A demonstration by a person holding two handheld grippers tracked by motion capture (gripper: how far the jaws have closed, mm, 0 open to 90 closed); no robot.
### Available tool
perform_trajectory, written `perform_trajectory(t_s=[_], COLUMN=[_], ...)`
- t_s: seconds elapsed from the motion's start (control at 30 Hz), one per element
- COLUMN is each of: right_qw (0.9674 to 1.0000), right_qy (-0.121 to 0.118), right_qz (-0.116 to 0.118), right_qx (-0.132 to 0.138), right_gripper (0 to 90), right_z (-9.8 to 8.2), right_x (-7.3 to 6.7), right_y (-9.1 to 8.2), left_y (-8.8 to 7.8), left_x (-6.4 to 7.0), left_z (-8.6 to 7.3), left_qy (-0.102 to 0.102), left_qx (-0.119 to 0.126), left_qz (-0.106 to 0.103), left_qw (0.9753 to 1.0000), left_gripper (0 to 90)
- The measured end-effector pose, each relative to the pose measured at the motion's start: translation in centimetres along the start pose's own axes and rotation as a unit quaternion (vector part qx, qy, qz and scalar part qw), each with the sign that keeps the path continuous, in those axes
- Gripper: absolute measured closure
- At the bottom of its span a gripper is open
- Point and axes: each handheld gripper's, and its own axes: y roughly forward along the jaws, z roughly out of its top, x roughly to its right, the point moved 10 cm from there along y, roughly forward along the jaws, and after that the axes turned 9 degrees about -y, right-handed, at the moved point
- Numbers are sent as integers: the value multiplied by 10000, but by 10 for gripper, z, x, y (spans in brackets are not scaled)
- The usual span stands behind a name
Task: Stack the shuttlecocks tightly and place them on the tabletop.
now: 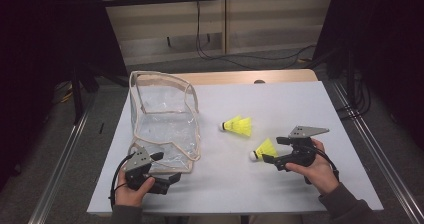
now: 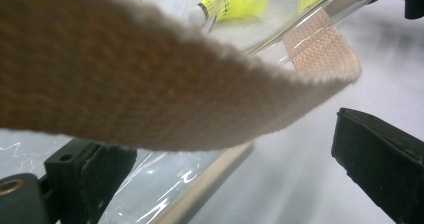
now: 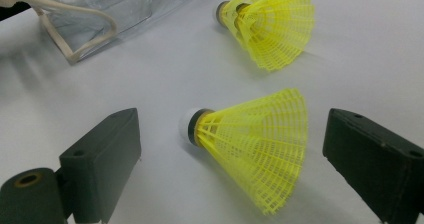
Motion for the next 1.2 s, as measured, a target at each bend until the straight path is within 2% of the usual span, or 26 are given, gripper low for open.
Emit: perform_trajectory(t_s=[0.4, 0.53, 0.83, 1.2], right_qw=[9999, 9996, 9988, 9981], right_qy=[-101, -178, -314, -435], right_qz=[82, 118, 141, 216], right_qx=[-88, -156, -342, -382], right_gripper=[168, 226, 420, 592], right_z=[-5, -7, -14, -17], right_x=[-3, -5, -4, -4], right_y=[3, 4, 4, 5], left_y=[0, 0, 0, 0], left_x=[0, 0, 0, 0], left_z=[0, 0, 0, 0], left_qy=[-11, -1, 4, 4], left_qx=[9, 2, -16, -14], left_qz=[-5, -3, 10, 14], left_qw=[10000, 10000, 10000, 10000], left_gripper=[42, 42, 42, 42])
